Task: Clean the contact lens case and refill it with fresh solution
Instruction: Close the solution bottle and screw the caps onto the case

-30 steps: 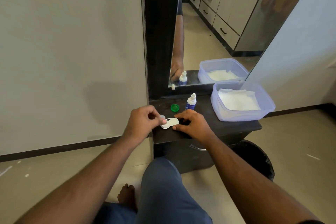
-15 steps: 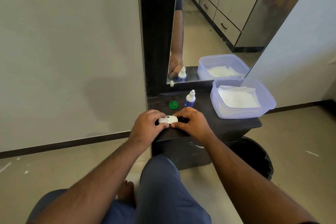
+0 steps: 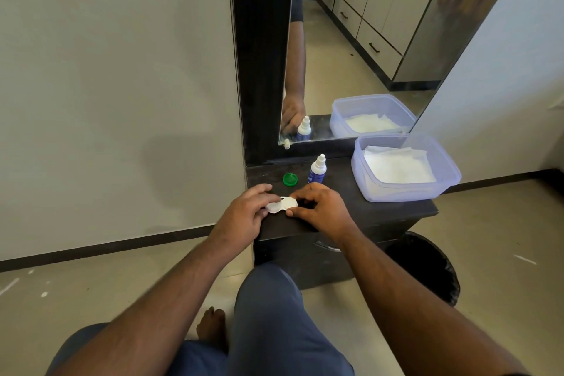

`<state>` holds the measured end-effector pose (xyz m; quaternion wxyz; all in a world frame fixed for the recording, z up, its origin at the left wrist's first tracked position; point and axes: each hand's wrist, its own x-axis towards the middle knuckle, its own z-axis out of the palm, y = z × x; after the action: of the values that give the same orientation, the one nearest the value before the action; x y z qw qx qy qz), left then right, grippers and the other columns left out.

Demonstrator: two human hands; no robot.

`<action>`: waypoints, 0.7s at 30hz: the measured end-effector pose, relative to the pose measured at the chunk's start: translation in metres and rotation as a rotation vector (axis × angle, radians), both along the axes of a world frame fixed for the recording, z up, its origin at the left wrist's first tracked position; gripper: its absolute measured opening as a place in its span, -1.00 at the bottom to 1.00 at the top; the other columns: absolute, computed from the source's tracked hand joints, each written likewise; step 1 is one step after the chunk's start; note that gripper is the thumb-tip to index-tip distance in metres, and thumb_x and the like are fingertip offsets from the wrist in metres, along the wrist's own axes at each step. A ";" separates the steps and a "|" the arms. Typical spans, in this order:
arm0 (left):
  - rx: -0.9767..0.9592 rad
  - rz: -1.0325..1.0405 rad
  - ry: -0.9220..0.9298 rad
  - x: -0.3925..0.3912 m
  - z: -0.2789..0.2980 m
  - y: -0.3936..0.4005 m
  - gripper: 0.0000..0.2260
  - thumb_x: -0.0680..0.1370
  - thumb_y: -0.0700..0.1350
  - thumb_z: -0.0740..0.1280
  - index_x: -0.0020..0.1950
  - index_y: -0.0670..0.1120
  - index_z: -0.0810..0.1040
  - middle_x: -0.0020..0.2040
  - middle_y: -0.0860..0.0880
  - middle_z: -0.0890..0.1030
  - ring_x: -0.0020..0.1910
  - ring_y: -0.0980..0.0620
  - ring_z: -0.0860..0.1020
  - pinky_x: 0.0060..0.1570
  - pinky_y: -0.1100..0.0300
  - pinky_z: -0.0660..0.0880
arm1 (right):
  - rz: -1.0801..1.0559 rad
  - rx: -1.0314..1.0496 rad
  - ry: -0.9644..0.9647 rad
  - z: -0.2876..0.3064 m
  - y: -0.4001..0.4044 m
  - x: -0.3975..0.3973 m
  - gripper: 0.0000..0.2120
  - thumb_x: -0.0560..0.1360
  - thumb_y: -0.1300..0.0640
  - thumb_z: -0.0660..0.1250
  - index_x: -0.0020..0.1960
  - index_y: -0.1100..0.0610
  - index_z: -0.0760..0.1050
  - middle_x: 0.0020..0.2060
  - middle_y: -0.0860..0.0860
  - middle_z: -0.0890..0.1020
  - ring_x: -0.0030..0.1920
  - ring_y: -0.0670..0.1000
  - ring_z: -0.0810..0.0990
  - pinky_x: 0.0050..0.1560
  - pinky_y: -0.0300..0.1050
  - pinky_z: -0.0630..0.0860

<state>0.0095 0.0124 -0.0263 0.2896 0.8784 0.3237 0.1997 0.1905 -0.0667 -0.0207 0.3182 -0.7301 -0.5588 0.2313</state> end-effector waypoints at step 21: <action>-0.242 0.095 -0.128 0.003 0.006 0.006 -0.54 0.40 -0.14 0.51 0.29 -0.01 0.53 0.17 0.04 0.55 0.11 0.14 0.52 0.11 0.36 0.43 | -0.003 0.007 -0.010 -0.003 0.001 0.001 -0.69 0.36 0.06 0.51 0.10 0.01 0.62 -0.03 -0.13 0.59 0.01 -0.16 0.52 0.02 -0.31 0.44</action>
<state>0.0128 0.0187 -0.0199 0.4036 0.8061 0.3677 0.2283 0.1919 -0.0661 -0.0242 0.3185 -0.7309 -0.5600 0.2251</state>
